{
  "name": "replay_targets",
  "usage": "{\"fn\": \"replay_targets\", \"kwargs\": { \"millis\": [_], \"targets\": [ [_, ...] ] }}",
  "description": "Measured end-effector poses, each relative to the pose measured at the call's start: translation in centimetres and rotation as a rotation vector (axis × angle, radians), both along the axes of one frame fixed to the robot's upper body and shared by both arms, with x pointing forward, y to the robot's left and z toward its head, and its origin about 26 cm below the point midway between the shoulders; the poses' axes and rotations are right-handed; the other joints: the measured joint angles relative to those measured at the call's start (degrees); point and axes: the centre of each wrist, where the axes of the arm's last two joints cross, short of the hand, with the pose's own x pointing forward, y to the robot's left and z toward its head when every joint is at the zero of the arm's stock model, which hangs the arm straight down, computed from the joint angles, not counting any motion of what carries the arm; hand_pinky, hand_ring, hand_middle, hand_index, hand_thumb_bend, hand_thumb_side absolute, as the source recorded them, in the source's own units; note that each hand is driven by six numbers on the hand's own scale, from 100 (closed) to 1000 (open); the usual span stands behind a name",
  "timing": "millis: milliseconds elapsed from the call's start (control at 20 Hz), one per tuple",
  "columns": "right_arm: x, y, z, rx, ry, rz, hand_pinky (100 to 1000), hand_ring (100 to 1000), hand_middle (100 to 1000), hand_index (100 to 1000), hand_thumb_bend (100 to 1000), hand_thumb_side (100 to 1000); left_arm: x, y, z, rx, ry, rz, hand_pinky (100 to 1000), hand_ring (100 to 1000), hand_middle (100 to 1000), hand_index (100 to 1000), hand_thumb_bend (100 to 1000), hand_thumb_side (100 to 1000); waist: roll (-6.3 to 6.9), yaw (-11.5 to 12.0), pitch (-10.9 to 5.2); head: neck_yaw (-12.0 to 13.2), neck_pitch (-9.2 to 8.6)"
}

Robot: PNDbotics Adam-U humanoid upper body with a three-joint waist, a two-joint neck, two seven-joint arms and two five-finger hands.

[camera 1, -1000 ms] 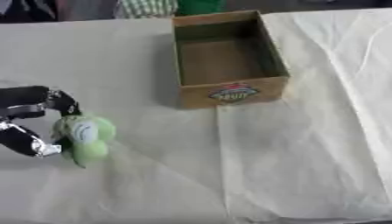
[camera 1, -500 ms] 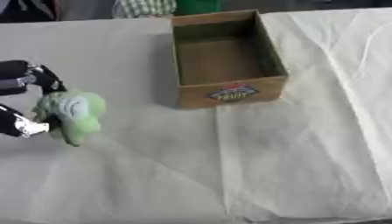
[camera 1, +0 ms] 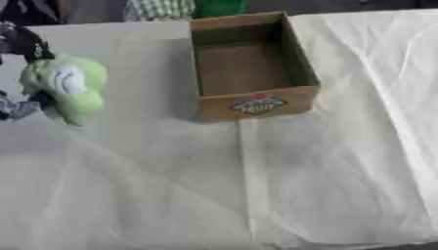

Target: Pick up objects on the table and place them in the box.

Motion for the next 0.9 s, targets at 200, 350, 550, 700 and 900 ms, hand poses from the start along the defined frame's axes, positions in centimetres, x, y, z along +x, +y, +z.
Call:
{"fn": "replay_targets", "kwargs": {
  "millis": [200, 350, 550, 700, 900],
  "targets": [
    [0.0, 0.0, 0.0, 0.000, -0.001, 0.000, 840, 719, 743, 882, 100, 517, 0.8, -1.4, 0.4, -0.046, -0.110, 0.006, 522, 513, 459, 528, 100, 322, 0.04, -0.2, 0.30, 0.2, -0.67],
    [0.0, 0.0, 0.2, 0.001, -0.007, 0.001, 839, 719, 743, 882, 100, 517, 1.3, -2.4, 0.8, -0.069, -0.179, 0.008, 515, 511, 454, 528, 100, 319, 0.09, -0.4, 0.61, 0.3, -1.23],
    [0.1, 0.0, 0.4, 0.005, -0.021, -0.001, 838, 719, 743, 881, 100, 517, 1.9, -4.3, 1.7, -0.107, -0.251, 0.002, 520, 502, 437, 517, 100, 322, 0.23, -0.9, 0.93, 0.3, -2.03],
    [0.2, 0.1, 0.7, 0.006, -0.032, 0.002, 838, 718, 743, 881, 100, 517, 2.5, -5.7, 2.2, -0.150, -0.269, -0.006, 517, 477, 392, 517, 100, 323, 0.40, -1.3, 1.06, 0.3, -2.67],
    [0.2, 0.2, 0.9, 0.007, -0.043, 0.006, 837, 718, 743, 880, 100, 518, 3.2, -7.1, 3.0, -0.214, -0.264, -0.010, 512, 463, 363, 521, 100, 318, 0.71, -2.2, 1.24, 0.4, -2.95]
  ]
}}
